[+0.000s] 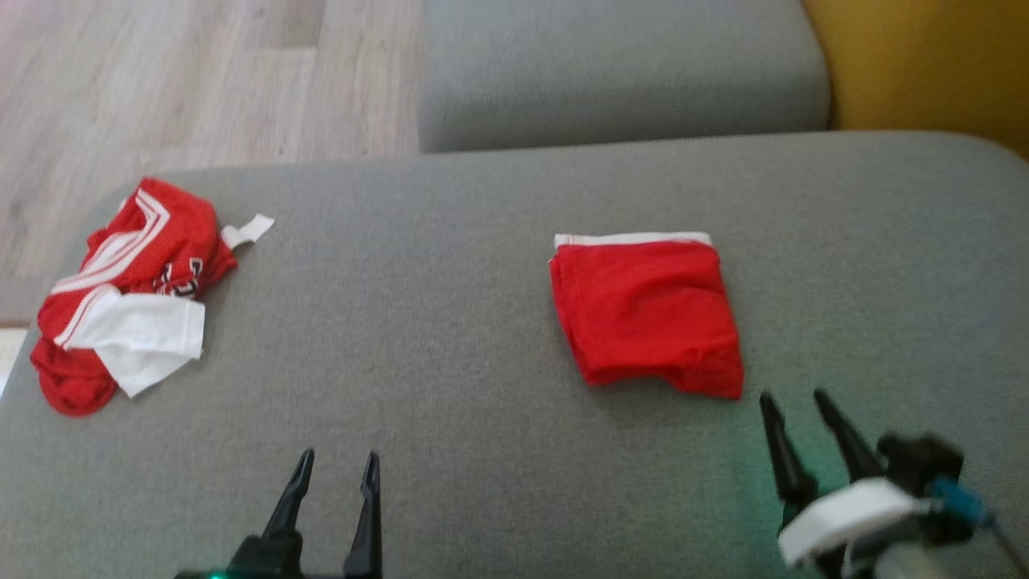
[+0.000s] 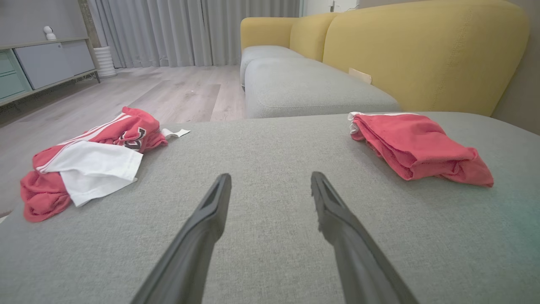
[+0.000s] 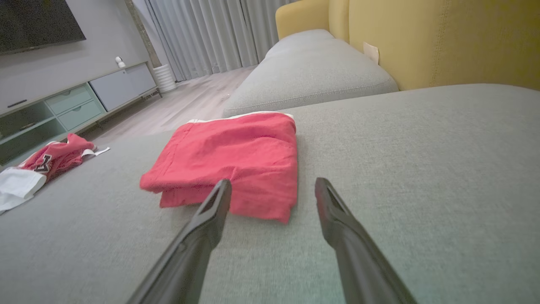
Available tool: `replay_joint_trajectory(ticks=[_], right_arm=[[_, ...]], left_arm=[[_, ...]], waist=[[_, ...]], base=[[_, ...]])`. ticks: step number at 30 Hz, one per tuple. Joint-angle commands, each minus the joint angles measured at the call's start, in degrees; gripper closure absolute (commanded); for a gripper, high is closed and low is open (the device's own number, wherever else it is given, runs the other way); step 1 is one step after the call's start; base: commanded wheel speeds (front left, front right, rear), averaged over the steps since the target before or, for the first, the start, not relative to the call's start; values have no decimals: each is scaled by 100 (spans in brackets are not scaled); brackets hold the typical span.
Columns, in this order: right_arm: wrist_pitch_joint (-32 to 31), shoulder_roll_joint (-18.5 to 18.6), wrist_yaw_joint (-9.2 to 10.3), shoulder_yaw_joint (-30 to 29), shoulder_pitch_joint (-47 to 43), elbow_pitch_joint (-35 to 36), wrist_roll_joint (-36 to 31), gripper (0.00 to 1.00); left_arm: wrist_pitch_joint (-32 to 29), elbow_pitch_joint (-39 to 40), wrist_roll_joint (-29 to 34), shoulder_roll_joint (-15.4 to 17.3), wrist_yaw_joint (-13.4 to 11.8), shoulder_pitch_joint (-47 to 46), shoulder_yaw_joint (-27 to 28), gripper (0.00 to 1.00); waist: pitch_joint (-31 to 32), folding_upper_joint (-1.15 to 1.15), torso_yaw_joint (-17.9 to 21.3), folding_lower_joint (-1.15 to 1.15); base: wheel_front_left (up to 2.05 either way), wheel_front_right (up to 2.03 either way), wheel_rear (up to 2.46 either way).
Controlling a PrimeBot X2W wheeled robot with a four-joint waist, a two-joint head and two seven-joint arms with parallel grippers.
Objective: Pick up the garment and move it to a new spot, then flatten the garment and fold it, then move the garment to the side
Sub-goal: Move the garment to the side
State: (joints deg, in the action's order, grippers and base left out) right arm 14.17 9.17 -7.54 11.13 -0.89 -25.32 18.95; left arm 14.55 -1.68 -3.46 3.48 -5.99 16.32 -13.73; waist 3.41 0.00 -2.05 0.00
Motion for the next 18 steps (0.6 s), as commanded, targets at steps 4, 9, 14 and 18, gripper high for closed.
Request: replay_joint_trajectory(ticks=[4, 9, 14, 18], right_arm=[[-256, 490, 5, 297, 1029, -266, 778, 0], [-988, 984, 5, 518, 1942, -578, 1760, 0], [-1543, 1238, 5, 761, 2424, -765, 2416, 0], [-1934, 1433, 5, 1061, 2763, -945, 2835, 0]], left_arm=[[45, 299, 73, -60, 48, -546, 19, 0], [45, 410, 65, -60, 103, -959, -119, 0], [45, 387, 64, -60, 138, -1181, -205, 0], [45, 371, 31, -60, 127, -1365, -288, 0]], waist=[[-403, 0, -165, 0], [-1034, 0, -328, 0], [-1345, 0, -406, 0], [-1580, 0, -475, 0]], base=[[0, 0, 0], [0, 0, 0], [0, 0, 0], [0, 0, 0]])
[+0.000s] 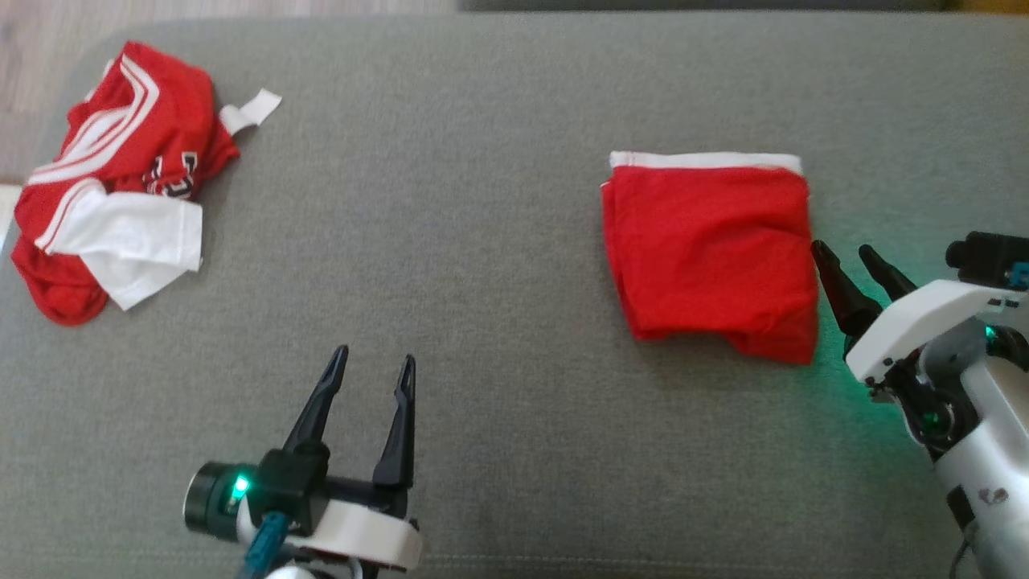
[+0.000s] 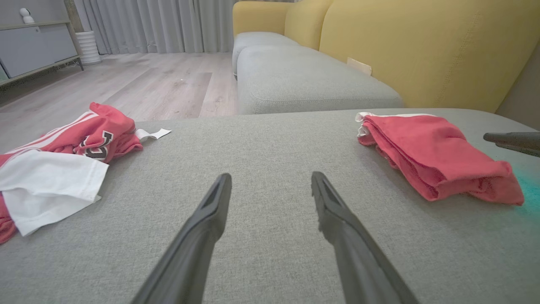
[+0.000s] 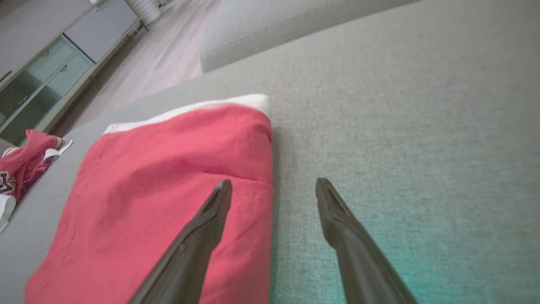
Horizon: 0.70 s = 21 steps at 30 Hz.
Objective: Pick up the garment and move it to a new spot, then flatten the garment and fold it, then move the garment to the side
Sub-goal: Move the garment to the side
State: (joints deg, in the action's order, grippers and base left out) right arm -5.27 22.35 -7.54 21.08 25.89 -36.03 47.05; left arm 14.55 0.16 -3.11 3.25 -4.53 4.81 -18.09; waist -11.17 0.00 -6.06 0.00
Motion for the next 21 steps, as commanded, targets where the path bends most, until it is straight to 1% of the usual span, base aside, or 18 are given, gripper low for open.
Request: replay_joint_trajectory(ticks=[1, 6, 7, 8, 9, 12, 14, 21], right_arm=[[-67, 147, 5, 131, 144, 61, 91, 0], [-304, 266, 5, 499, 412, -109, 280, 0], [-320, 275, 5, 579, 458, -113, 306, 16], [-324, 285, 5, 645, 496, -115, 344, 69], [-320, 310, 5, 713, 534, -115, 367, 100], [-272, 472, 5, 916, 639, -77, 380, 100], [-207, 673, 5, 999, 717, -45, 325, 100], [-57, 1698, 5, 1105, 1072, 95, -151, 100]], left_arm=[[45, 182, -12, -37, -26, -253, 126, 0], [45, 189, -48, -37, -72, -430, 46, 0], [45, 189, -54, -37, -80, -465, 36, 0], [45, 187, -59, -37, -83, -499, 25, 0], [45, 186, -59, -37, -83, -531, 15, 0], [45, 206, -54, -37, -96, -614, 6, 0], [45, 256, -60, -37, -100, -663, 10, 0], [45, 482, -88, -37, -32, -910, -69, 0]], waist=[[-161, 0, -85, 0], [-367, 0, -101, 0], [-405, 0, -95, 0], [-440, 0, -93, 0], [-475, 0, -88, 0], [-576, 0, -47, 0], [-657, 0, 16, 0], [-1108, 0, 356, 0]], base=[[0, 0, 0], [0, 0, 0], [0, 0, 0], [0, 0, 0], [0, 0, 0], [0, 0, 0], [0, 0, 0], [0, 0, 0]])
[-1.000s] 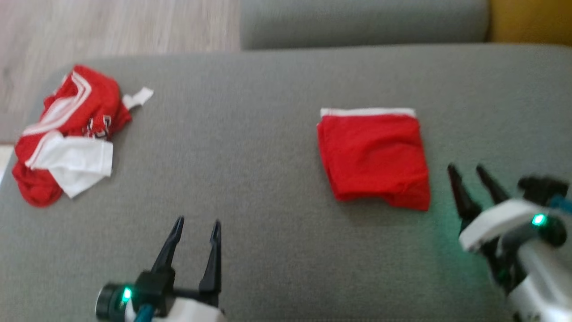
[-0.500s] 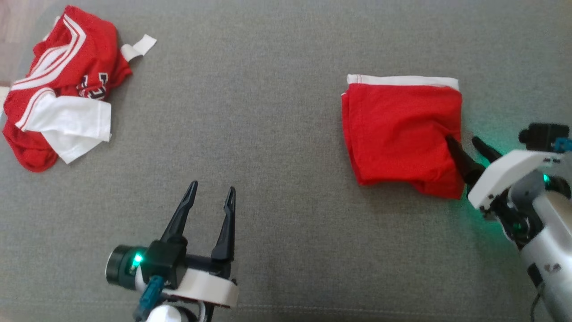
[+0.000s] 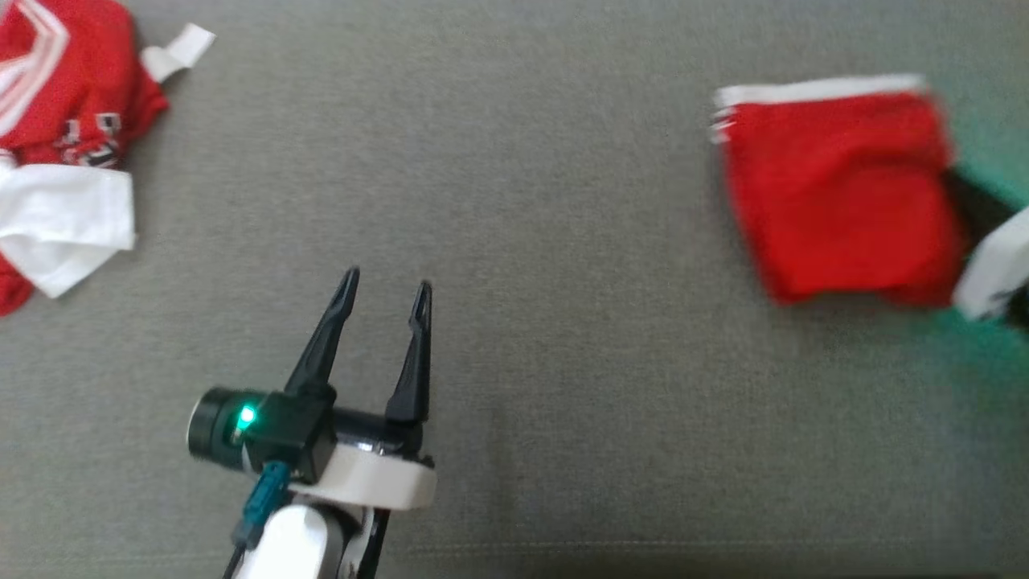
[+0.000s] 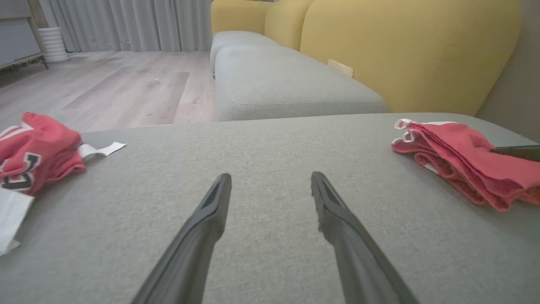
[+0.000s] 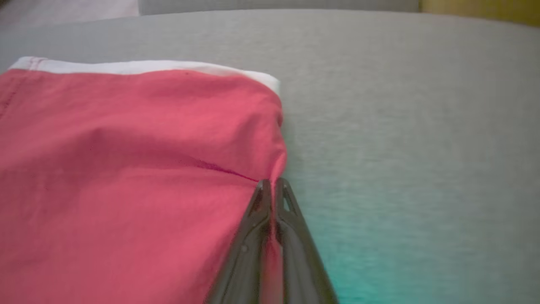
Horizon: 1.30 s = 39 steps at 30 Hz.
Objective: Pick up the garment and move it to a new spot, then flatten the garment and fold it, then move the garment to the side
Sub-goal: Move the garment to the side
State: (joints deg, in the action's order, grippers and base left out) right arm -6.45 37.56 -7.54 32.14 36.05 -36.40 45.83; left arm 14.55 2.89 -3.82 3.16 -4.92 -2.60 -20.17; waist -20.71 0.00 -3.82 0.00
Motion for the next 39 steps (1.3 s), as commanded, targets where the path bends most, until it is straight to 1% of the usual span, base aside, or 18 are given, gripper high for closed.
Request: replay_joint_trajectory(ticks=[1, 4, 8, 14, 19, 20, 23, 25, 29, 30, 31, 32, 33, 36, 39], right_arm=[[62, 326, 5, -26, 110, 157, -96, 100], [91, 779, 5, -148, 275, 221, -293, 100], [255, 1286, 5, -418, 486, 188, -592, 100], [359, 1705, 5, -904, 651, 69, -1002, 100], [419, 1895, 5, -1448, 700, 7, -1482, 100], [419, 1895, 5, -1448, 700, 7, -1482, 100], [458, 1996, 5, -1784, 661, -36, -1911, 100], [491, 1980, 5, -2084, 652, -90, -2207, 100], [372, 1803, 5, -2601, 575, -140, -2751, 100], [339, 1744, 5, -2746, 558, -138, -2877, 96], [280, 1690, 5, -2906, 542, -154, -3024, 82], [209, 1636, 5, -3062, 525, -164, -3195, 33], [157, 1572, 5, -3239, 512, -161, -3379, 0], [69, 1328, 5, -3783, 472, -13, -4048, 0], [143, 857, 5, -4219, 361, 401, -4636, 0]], left_arm=[[45, 234, -10, -28, 30, -232, 104, 0], [45, 346, 8, -28, 91, -474, -20, 0], [45, 501, 43, -28, 128, -800, -172, 0], [45, 576, 100, -28, 146, -1249, -285, 0], [45, 683, 119, -28, 153, -1462, -355, 0], [45, 683, 119, -28, 153, -1462, -355, 0], [45, 717, 120, -28, 169, -1519, -376, 0], [45, 683, 126, -28, 183, -1534, -352, 0], [45, 624, 136, -28, 207, -1566, -325, 0], [45, 620, 134, -28, 207, -1573, -324, 0], [45, 617, 130, -28, 205, -1579, -320, 0], [45, 613, 129, -28, 202, -1585, -316, 0], [45, 609, 126, -28, 198, -1591, -313, 0], [45, 598, 114, -28, 172, -1592, -299, 0], [45, 563, 99, -28, 139, -1547, -291, 0]], waist=[[-234, 0, 180, 0], [-493, 0, 315, 0], [-772, 0, 428, 0], [-1103, 0, 518, 0], [-1357, 0, 512, 0], [-1357, 0, 512, 0], [-1472, 0, 483, 0], [-1518, 0, 469, 0], [-1549, 0, 437, 0], [-1545, 0, 428, 0], [-1538, 0, 415, 0], [-1527, 0, 403, 0], [-1508, 0, 386, 0], [-1419, 0, 342, 0], [-1225, 0, 291, 0]], base=[[0, 0, 0], [0, 0, 0], [0, 0, 0], [0, 0, 0], [0, 0, 0], [0, 0, 0], [0, 0, 0], [0, 0, 0], [0, 0, 0], [0, 0, 0], [0, 0, 0], [0, 0, 0], [0, 0, 0], [0, 0, 0], [0, 0, 0]])
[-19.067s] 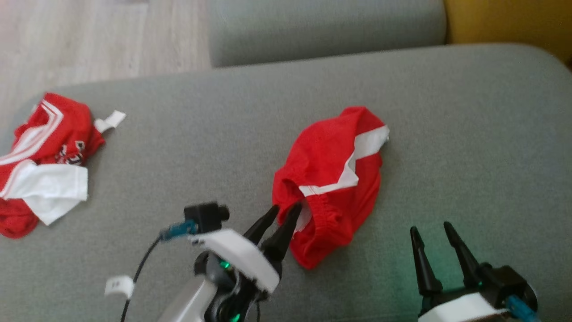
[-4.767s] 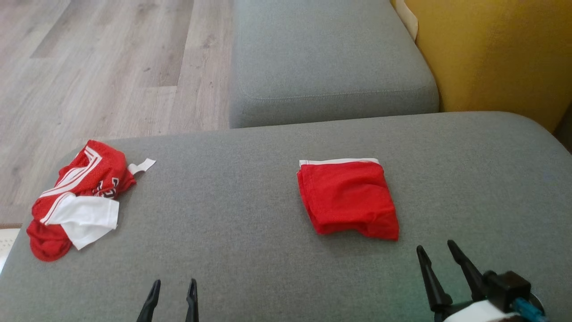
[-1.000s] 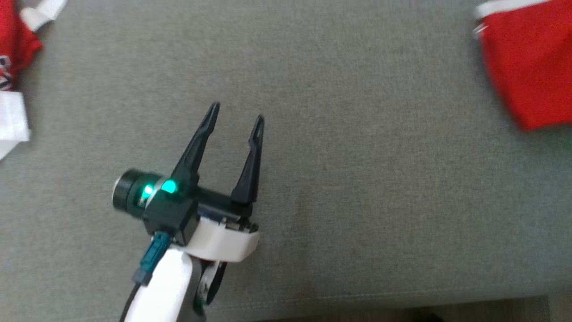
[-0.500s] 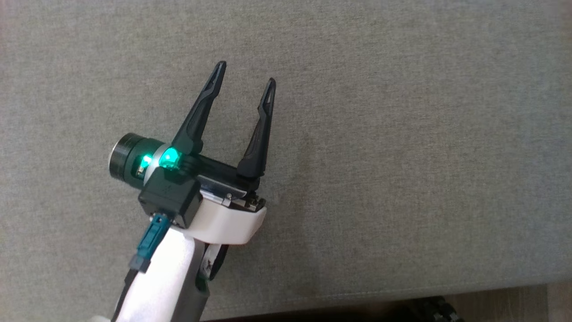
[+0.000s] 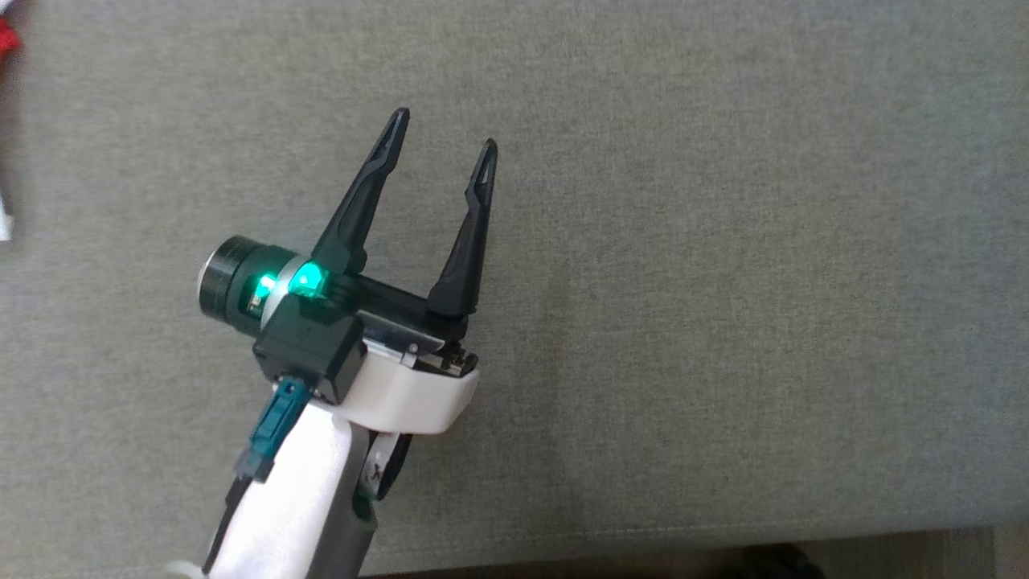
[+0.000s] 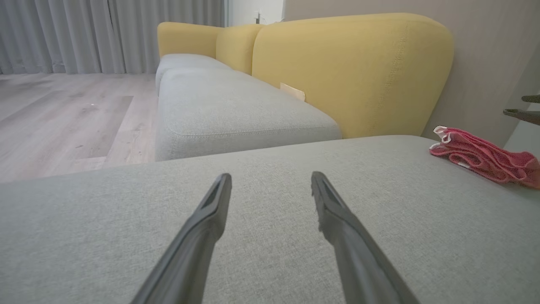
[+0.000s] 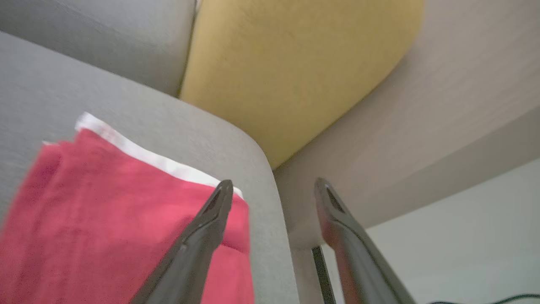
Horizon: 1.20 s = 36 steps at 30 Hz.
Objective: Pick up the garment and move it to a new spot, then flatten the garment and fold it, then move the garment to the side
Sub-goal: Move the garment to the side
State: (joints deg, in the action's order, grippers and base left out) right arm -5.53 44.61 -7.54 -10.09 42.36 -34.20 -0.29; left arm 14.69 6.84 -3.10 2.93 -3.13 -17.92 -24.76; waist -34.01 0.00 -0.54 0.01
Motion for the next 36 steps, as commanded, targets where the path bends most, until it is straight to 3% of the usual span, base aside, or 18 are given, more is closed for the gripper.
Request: replay_joint_trajectory(ticks=[1, 4, 9, 15, 19, 22, 26, 36], right_arm=[[61, -52, 5, -76, -340, 325, -127, 0], [105, -687, 5, 61, -621, 730, -121, 0], [590, -1544, 5, 1031, -1117, 1104, 259, 0], [1745, -2533, 5, 1698, -1683, 513, 820, 0], [2019, -3090, 5, 2100, -2170, 221, 1211, 0], [2049, -3406, 5, 2352, -2698, 605, 1466, 0], [2051, -3558, 5, 2322, -3136, 1050, 1470, 0], [2052, -3894, 5, 2116, -4393, 1877, 1471, 0]], left_arm=[[31, 148, 18, -5, -56, 17, 176, 0], [31, 66, -3, -5, -107, 158, 222, 0], [31, -177, -132, -5, -196, 571, 366, 0], [31, -692, -270, -5, -229, 1264, 576, 0], [31, -946, -297, -5, -268, 1783, 728, 0], [31, -1063, -232, 11, -208, 2170, 817, 0], [31, -1099, -174, 18, -205, 2376, 909, 0], [31, -642, -157, 4, -466, 3133, 1354, 0]], waist=[[199, 0, -47, -1], [567, 0, -64, -1], [1410, 0, -17, -1], [2636, 0, -53, -1], [3301, 0, -86, -1], [3688, 0, -119, -1], [3910, 0, -119, -1], [4337, 0, -17, -1]], base=[[0, 0, 0], [0, 0, 0], [0, 0, 0], [0, 0, 0], [0, 0, 0], [0, 0, 0], [0, 0, 0], [0, 0, 0]])
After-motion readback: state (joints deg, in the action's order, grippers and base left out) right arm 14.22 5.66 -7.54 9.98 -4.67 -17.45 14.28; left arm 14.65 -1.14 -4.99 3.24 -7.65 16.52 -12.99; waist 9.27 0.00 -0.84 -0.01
